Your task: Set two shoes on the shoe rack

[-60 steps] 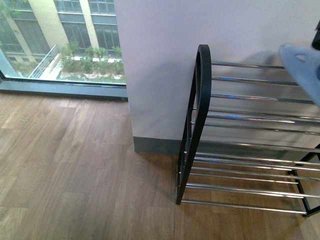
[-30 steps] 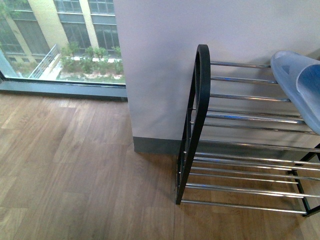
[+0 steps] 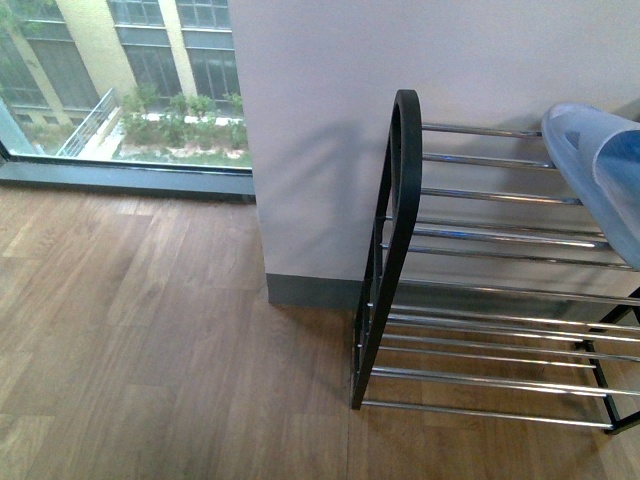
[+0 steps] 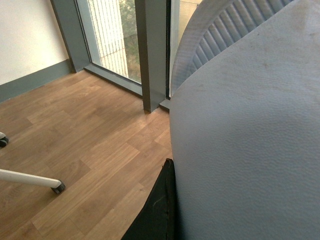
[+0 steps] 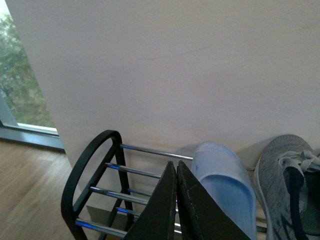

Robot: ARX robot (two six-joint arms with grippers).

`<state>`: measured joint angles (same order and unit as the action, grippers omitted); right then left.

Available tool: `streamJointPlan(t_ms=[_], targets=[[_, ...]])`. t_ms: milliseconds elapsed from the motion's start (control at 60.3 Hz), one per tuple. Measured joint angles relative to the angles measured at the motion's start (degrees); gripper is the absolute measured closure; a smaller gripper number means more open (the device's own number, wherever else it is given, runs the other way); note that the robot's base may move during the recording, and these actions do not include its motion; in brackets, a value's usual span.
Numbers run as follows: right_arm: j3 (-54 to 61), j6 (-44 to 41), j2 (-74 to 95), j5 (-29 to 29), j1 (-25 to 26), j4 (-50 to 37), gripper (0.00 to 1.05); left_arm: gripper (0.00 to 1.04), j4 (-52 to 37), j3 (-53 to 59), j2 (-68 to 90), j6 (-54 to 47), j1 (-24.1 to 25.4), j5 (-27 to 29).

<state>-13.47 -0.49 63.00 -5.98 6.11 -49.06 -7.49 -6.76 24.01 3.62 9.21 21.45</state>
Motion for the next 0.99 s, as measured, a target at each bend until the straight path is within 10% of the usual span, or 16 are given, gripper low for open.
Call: streamJointPlan(t_ms=[994], targets=[[12.4,0.1,-30.8,6.0,-5.9,17.5,1.03,1.03,0.0,0.0,0.0,0.0,0.0,0.0]])
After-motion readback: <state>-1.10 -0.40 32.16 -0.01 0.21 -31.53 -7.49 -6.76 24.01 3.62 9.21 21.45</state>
